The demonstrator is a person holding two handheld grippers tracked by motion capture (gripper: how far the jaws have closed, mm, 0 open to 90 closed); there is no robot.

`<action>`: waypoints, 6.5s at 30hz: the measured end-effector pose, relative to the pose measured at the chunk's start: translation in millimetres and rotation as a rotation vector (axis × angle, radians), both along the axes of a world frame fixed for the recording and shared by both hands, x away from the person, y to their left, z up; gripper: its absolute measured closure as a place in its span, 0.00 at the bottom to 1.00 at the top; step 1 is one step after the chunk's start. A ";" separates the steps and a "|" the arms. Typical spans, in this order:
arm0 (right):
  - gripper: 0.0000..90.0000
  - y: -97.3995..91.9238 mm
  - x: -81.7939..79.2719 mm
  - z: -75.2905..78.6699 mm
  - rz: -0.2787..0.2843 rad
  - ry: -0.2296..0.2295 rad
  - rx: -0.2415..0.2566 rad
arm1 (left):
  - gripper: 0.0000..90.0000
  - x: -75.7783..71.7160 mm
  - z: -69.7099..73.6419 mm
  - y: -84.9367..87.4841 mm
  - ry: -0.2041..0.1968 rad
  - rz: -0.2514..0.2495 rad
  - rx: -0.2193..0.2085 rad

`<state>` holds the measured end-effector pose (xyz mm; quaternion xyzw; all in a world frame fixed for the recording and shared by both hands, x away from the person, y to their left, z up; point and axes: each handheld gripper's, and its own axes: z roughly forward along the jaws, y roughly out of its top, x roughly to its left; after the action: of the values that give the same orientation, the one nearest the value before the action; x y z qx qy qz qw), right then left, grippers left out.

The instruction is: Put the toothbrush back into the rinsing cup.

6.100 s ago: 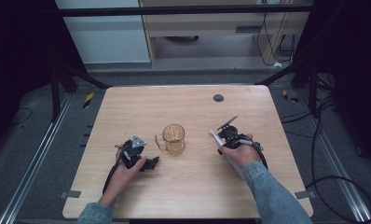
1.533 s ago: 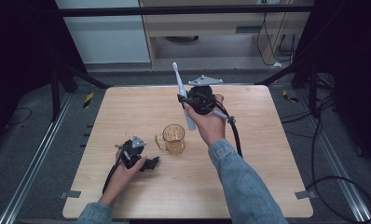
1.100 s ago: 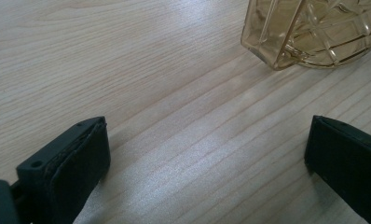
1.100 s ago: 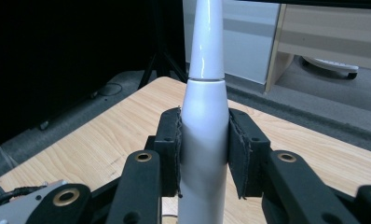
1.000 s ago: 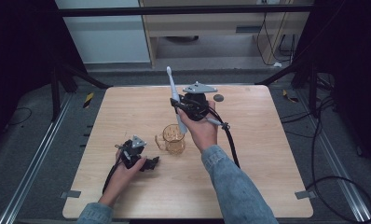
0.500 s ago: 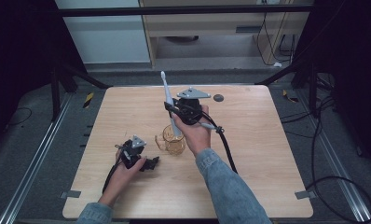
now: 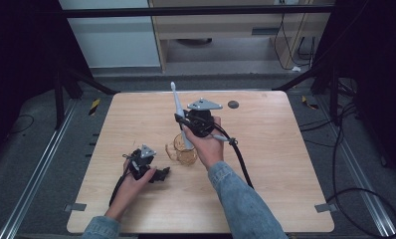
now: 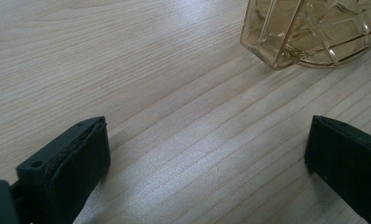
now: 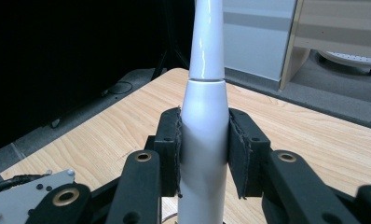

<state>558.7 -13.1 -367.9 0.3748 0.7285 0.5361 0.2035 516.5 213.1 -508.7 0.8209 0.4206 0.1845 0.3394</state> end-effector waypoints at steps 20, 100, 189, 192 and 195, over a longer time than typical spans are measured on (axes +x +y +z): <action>0.74 5.2 1.2 -17.7 0.008 0.026 -0.022 | 0.00 0.1 0.1 0.8 0.000 -0.008 0.003; 0.74 4.5 -1.8 -49.1 0.030 0.098 -0.141 | 0.00 0.2 0.1 0.8 0.001 -0.009 0.004; 0.55 -38.6 -19.7 -30.8 -0.013 0.106 -0.116 | 0.00 0.2 0.1 1.0 0.001 -0.012 0.003; 0.54 -42.7 -25.1 -29.0 -0.012 0.107 -0.108 | 0.00 0.2 0.1 1.1 0.001 -0.012 0.003; 0.53 -44.9 -27.3 -27.8 -0.010 0.101 -0.108 | 0.00 0.2 0.1 1.0 0.000 -0.012 0.003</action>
<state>531.4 -58.0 -395.7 0.3934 0.7637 0.4756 0.1892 516.6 214.1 -508.6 0.8238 0.4156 0.1828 0.3394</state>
